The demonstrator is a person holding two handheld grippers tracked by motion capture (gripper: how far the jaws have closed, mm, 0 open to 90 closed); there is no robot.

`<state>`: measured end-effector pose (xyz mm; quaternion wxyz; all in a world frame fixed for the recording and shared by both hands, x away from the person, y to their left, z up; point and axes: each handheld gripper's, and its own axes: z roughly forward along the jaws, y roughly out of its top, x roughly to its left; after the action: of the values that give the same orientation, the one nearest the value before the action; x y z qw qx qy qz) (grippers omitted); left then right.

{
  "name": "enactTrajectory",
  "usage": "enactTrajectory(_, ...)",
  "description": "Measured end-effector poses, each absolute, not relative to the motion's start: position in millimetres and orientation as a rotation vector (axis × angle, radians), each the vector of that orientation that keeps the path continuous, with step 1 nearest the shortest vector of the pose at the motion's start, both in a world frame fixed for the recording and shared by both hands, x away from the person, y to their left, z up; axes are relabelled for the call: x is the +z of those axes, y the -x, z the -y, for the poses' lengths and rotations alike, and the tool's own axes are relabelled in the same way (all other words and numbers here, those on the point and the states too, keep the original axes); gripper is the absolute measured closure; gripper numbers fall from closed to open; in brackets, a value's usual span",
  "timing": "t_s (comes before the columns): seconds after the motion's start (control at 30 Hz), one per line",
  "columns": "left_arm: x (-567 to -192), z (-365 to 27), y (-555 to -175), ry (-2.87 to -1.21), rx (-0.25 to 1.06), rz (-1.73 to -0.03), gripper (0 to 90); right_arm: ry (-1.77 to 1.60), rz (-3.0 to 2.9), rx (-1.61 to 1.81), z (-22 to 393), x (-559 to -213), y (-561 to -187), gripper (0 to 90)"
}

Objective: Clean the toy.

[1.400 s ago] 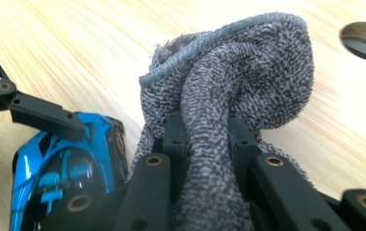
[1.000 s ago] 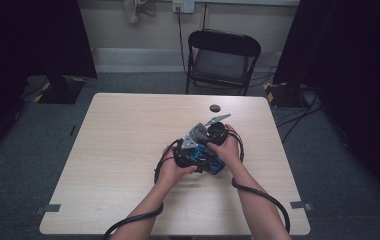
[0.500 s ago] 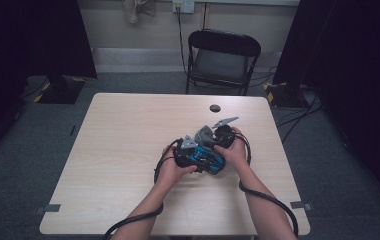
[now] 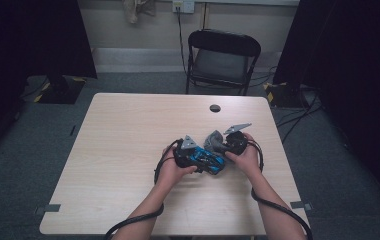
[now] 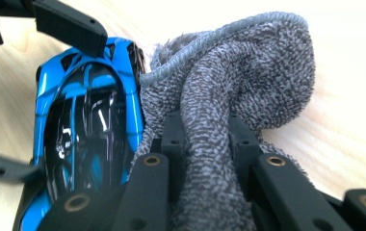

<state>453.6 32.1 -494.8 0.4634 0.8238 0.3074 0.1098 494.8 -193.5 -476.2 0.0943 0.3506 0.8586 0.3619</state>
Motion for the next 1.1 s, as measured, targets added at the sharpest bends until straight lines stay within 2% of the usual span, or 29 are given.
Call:
enactTrajectory(0.47,-493,-31,-454,-2.036,0.266,-0.769,13.7,-1.088,-2.537,1.055,229,-475,-477,74.5)
enactTrajectory(0.73,-491,-32,-455,-2.049,0.26,-0.768,14.6,-1.101,-2.514,1.056,238,-468,-476,74.5)
enactTrajectory(0.87,-489,-34,-456,-2.063,0.26,-0.763,16.4,-1.115,-2.496,1.069,240,-464,-479,74.4)
enactTrajectory(0.93,-487,-37,-456,-2.072,0.266,-0.751,20.2,-1.115,-2.496,1.066,241,-463,-480,74.4)
enactTrajectory(1.1,-477,-44,-451,-2.066,0.244,-0.737,20.3,-1.108,-2.494,1.067,239,-458,-481,74.4)
